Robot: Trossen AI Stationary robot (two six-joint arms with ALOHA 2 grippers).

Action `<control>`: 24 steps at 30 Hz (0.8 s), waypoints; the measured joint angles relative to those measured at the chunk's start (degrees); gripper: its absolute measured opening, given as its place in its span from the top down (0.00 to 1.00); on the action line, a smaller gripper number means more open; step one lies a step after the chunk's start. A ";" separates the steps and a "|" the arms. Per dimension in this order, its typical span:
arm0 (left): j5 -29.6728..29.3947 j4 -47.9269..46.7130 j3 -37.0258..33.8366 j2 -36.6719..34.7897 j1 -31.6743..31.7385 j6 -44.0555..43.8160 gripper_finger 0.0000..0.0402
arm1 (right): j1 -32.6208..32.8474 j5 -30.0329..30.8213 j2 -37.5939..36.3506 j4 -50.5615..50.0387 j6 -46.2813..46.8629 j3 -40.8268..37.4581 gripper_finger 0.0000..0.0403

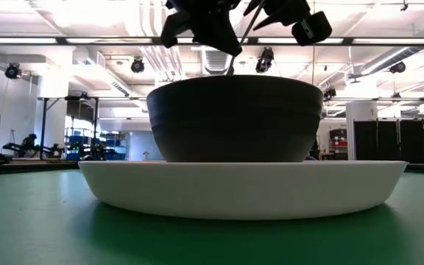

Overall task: Set table place
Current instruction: Put the fork beside the white plate on the table

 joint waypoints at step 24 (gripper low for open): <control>-4.16 1.00 -0.28 -0.07 0.25 -5.89 0.94 | -0.02 2.83 -0.04 -1.73 -0.03 -0.38 0.95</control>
